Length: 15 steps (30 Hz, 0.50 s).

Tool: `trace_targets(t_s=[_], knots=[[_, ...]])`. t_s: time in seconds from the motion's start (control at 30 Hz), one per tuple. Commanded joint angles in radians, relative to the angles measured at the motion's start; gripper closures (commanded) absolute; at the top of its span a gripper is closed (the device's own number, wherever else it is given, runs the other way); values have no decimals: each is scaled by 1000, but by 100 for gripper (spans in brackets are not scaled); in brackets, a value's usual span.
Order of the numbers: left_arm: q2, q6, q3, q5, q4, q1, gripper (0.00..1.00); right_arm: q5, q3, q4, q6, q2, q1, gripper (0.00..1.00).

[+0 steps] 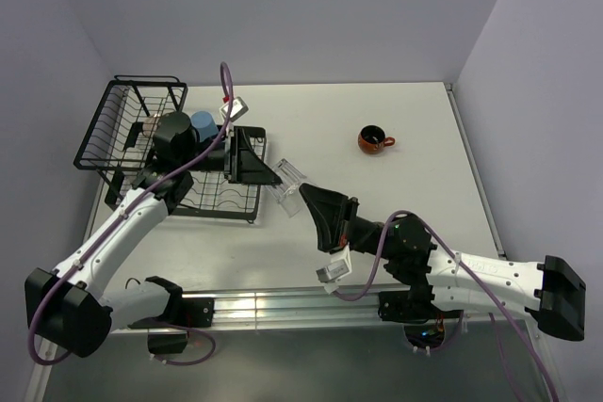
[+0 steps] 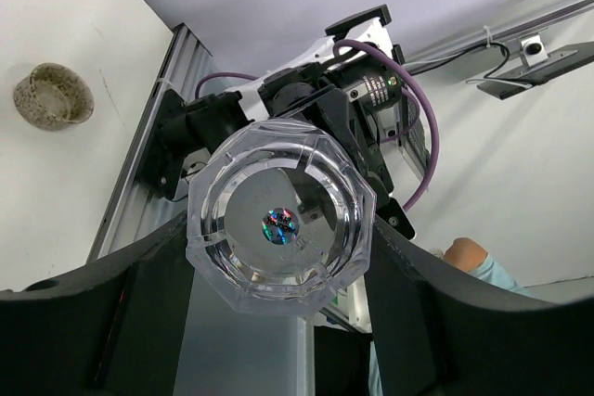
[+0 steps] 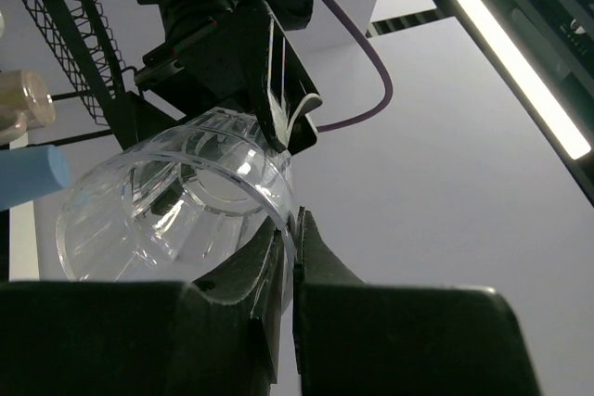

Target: Load the cups into the dish rack

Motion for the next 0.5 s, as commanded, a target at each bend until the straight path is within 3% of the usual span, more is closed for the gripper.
trace_targets(t_s=[0.0, 0.03, 0.07, 0.1, 0.13, 0.2, 0.23, 0.37, 0.47], knots=[[5, 45, 34, 3, -18, -13, 74, 32, 11, 22, -32, 0, 7, 100], [2, 50, 35, 0, -19, -11, 84, 38, 11, 14, -34, -2, 7, 97], [2, 53, 38, -8, -19, -10, 98, 41, 11, 8, -31, -3, 7, 88], [4, 82, 43, -15, -28, -5, 100, 49, 11, -9, -28, -6, 7, 77], [7, 113, 72, -25, -81, -1, 100, 55, 14, -21, -19, -14, 7, 55], [19, 232, 113, -61, -172, 34, 100, 72, 14, -44, 3, -25, 7, 36], [23, 272, 157, -74, -210, 53, 100, 79, 16, -53, 14, -41, 6, 22], [51, 515, 253, -205, -413, 142, 100, 147, 22, -125, 67, -89, 4, 2], [82, 693, 317, -400, -510, 161, 100, 196, 3, -171, 104, -135, 3, 0]])
